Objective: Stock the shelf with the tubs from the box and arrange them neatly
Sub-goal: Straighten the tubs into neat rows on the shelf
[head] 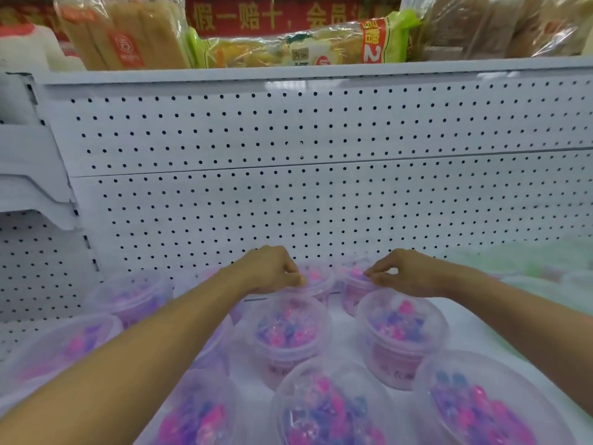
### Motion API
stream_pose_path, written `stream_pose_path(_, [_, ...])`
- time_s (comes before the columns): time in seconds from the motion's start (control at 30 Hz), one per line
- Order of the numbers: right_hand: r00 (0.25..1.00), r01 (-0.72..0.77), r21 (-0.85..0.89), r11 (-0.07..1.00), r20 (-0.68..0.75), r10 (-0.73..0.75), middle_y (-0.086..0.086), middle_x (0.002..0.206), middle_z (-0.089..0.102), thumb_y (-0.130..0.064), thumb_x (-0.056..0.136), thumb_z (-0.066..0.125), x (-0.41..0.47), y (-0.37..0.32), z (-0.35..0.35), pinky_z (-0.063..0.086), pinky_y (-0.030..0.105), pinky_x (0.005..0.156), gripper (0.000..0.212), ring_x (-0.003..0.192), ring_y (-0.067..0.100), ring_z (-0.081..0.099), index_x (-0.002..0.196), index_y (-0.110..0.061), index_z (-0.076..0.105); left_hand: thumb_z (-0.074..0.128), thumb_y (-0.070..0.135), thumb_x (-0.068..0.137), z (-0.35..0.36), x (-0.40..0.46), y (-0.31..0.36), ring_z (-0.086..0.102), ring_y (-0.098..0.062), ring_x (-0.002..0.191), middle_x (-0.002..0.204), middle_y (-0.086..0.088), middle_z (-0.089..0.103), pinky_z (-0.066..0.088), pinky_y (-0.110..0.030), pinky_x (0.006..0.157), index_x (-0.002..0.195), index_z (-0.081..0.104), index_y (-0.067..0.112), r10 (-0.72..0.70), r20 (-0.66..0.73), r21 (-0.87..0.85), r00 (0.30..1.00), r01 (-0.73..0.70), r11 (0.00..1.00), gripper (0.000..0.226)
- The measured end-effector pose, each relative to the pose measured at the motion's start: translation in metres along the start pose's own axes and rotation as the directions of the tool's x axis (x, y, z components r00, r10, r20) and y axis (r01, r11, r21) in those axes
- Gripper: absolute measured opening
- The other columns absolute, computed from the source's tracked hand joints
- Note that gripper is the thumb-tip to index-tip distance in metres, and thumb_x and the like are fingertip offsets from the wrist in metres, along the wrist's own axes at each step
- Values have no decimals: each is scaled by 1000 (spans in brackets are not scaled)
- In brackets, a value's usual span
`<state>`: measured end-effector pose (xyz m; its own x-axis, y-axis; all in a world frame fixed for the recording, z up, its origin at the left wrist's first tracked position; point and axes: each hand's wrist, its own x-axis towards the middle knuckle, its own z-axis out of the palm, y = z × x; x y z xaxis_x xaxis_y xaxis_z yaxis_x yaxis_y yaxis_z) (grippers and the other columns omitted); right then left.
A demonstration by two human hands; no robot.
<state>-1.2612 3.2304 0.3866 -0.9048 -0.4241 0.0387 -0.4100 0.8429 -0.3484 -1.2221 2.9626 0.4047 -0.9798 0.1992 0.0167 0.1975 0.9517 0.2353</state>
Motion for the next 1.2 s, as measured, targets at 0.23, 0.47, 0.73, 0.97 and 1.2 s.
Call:
stream_pose_path(0.23, [999,-1,-21,1000,42,2,-5,135,55,-34,96,50,-5,-3,1,38,33,104,30,120,16,53,119,-25,66,49,40,96,11,-12,-3,59,-19,107,115,3,69,43,-33,94,103,72,23,-7,-25,-39,1000,7,999,29])
stream_pose_path(0.47, [998,9,24,1000,57,-10,-12,151,29,-57,86,54,-44,-3,-16,29,28,105,59,128,12,42,140,-44,38,57,62,83,5,-48,1,46,-11,125,139,12,49,36,-31,102,125,58,39,-68,-5,-314,998,63,947,48])
stream_pose_path(0.73, [982,15,-151,988,188,14,-23,136,43,-70,65,67,-89,-14,-16,34,27,100,65,105,0,42,125,-52,51,60,68,75,5,-86,0,47,-11,115,141,9,45,36,-30,100,136,46,35,-105,153,39,983,101,994,71])
stream_pose_path(0.97, [990,28,-144,989,143,-7,-17,142,43,-67,68,67,-89,-19,-8,35,38,108,67,128,11,44,129,-45,51,67,72,65,15,-83,15,48,-13,114,140,5,47,36,-30,97,136,47,33,-121,128,-58,984,129,990,84])
stream_pose_path(1.2, [992,17,-72,997,125,-8,-15,147,39,-62,74,64,-93,-14,-3,32,37,111,63,130,10,43,133,-44,49,61,69,73,20,-85,24,41,-16,132,151,6,36,32,-31,105,140,42,29,-106,135,-53,985,114,992,80])
